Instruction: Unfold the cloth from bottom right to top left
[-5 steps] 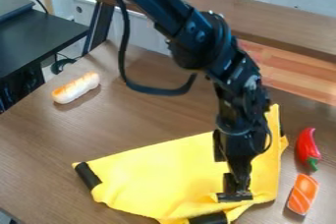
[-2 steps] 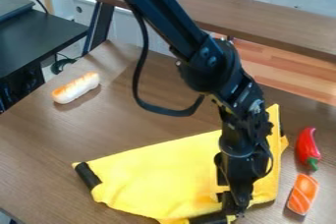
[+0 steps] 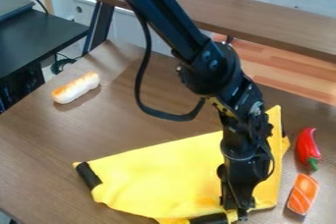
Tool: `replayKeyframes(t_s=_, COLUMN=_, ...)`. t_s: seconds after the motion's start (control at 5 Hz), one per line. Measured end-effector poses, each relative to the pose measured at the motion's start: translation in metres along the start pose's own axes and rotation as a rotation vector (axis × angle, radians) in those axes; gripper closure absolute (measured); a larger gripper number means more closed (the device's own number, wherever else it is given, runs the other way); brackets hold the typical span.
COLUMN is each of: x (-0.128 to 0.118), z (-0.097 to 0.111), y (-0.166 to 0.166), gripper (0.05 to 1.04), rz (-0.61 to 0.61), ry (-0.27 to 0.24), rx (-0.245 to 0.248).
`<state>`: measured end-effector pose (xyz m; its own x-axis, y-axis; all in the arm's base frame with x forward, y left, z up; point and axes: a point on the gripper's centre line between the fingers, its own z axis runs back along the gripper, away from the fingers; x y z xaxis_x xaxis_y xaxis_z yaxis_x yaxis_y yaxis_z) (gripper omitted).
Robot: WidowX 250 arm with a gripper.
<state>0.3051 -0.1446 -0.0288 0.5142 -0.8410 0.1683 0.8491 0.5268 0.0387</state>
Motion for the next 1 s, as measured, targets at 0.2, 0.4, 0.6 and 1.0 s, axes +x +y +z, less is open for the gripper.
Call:
replayKeyframes(t_s=0.2, x=-0.004, z=0.0, y=-0.004, gripper=1.006, rz=-0.021, ry=-0.016, rx=-0.026)
replayKeyframes(t_s=0.4, x=-0.011, z=0.015, y=0.01, gripper=1.033, rz=-0.008, ry=-0.045, rx=-0.05)
replayKeyframes(t_s=0.6, x=-0.019, z=0.024, y=0.028, gripper=1.033, rz=0.034, ry=-0.066, rx=-0.083)
replayKeyframes(t_s=1.0, x=-0.028, z=0.05, y=0.087, gripper=1.033, rz=0.174, ry=-0.107, rx=-0.062)
